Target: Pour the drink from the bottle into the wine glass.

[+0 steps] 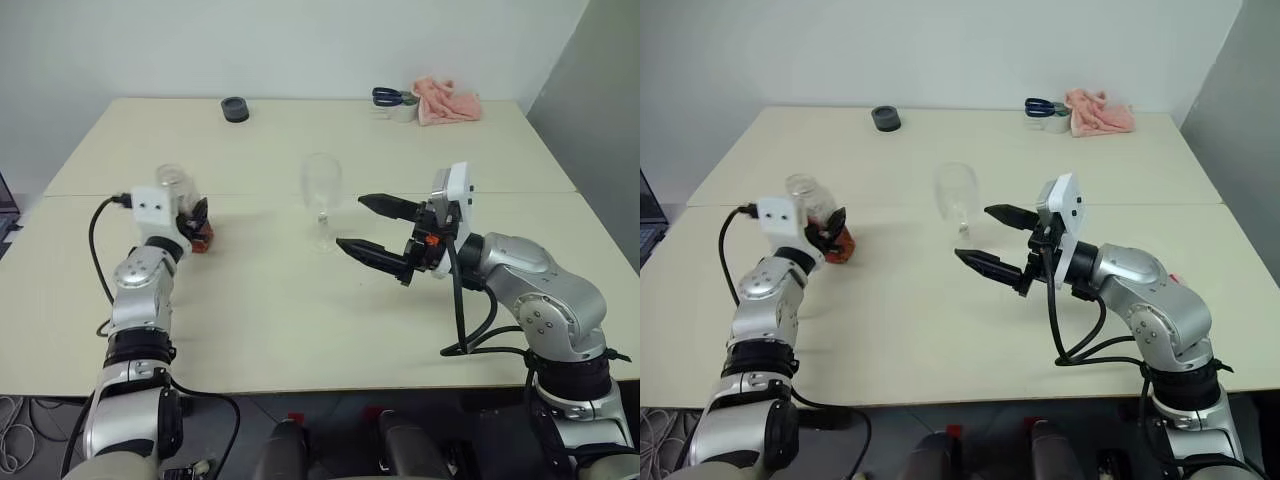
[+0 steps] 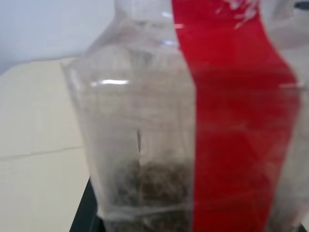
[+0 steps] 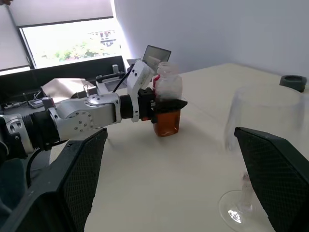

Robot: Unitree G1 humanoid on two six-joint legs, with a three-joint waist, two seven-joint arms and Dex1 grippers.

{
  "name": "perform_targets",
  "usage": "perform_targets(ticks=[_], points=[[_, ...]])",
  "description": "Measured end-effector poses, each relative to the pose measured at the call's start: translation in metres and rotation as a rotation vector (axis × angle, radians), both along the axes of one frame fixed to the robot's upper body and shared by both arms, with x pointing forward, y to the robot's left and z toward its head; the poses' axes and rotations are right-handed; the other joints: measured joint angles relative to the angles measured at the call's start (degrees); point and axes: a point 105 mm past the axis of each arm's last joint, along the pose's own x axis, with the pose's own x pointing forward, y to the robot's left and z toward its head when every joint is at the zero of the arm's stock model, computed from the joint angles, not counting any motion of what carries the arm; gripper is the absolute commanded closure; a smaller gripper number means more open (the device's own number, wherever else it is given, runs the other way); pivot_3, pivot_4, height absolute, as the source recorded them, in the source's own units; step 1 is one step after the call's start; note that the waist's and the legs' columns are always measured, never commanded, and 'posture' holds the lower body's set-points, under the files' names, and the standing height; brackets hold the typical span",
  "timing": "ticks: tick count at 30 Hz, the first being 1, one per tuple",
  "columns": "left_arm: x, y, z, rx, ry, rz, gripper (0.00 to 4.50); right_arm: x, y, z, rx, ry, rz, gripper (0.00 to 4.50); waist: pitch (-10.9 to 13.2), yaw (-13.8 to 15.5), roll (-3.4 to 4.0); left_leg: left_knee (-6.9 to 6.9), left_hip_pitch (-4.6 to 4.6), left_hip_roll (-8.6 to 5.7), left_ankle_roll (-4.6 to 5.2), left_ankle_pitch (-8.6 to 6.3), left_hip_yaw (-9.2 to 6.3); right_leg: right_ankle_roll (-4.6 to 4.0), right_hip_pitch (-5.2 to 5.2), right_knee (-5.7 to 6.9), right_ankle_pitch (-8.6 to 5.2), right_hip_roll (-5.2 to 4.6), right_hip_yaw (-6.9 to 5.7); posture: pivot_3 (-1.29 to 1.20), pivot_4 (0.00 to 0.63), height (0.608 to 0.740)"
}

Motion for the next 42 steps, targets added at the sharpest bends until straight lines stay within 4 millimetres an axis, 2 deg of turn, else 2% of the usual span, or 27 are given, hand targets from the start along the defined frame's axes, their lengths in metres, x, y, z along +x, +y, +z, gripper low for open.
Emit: perform_targets(ticks=[4, 7, 14, 19, 26, 36, 42], points=[[0.018, -0.035, 0.051, 0.192, -0.08, -0.113, 2.84, 0.019, -0.009, 0.006, 0.005, -0.067, -0.112, 0.0, 0.0, 0.2, -0.04, 0.02, -0.22, -0.07, -0.02, 0.01, -0.11, -0.02, -0.1, -0.07, 0.01, -0.06, -0.17, 0.0, 0.15, 0.74], [0.025, -0.063, 0.08, 0.322, -0.136, -0.204, 2.84, 0.029, -0.014, 0.005, 0.007, -0.089, -0.166, 0.0, 0.0, 0.1, -0.03, -0.01, -0.34, -0.07, -0.03, 0.02, -0.07, -0.03, -0.25, -0.07, 0.01, -0.07, -0.17, 0.0, 0.15, 0.74], [0.03, -0.099, 0.093, 0.615, -0.165, -0.354, 2.84, 0.037, -0.014, 0.002, 0.036, -0.093, -0.193, 0.0, 0.0, -0.2, -0.03, -0.07, -0.48, -0.06, -0.02, 0.01, 0.11, -0.05, -0.56, 0.0, 0.0, -0.09, -0.09, 0.0, 0.15, 0.74], [0.031, -0.1, 0.095, 0.756, -0.176, -0.381, 2.84, 0.035, -0.011, 0.003, 0.05, -0.095, -0.178, 0.0, 0.0, -0.2, -0.03, -0.02, -0.49, -0.05, -0.01, 0.01, 0.1, -0.04, -0.58, 0.03, 0.0, -0.08, -0.09, 0.0, 0.15, 0.74], [0.027, -0.11, 0.121, 0.912, -0.265, -0.419, 2.84, 0.033, -0.007, 0.004, 0.072, -0.093, -0.164, 0.0, 0.0, 0.0, -0.03, -0.01, -0.51, -0.07, 0.0, 0.01, 0.1, -0.04, -0.57, 0.03, 0.0, -0.09, -0.1, 0.0, 0.15, 0.74], [0.026, -0.115, 0.108, 1.103, -0.257, -0.468, 2.84, 0.033, -0.005, 0.003, 0.08, -0.089, -0.162, 0.0, 0.0, 0.0, -0.03, 0.0, -0.51, -0.07, 0.0, 0.02, 0.1, -0.04, -0.58, 0.07, 0.0, -0.08, -0.11, 0.0, 0.15, 0.74], [0.025, -0.112, 0.117, 1.2, -0.289, -0.45, 2.84, 0.032, -0.004, 0.003, 0.085, -0.09, -0.161, 0.0, 0.0, 0.0, -0.03, 0.0, -0.51, -0.07, 0.0, 0.02, 0.11, -0.05, -0.6, 0.07, 0.01, -0.08, -0.09, 0.0, 0.15, 0.74]])
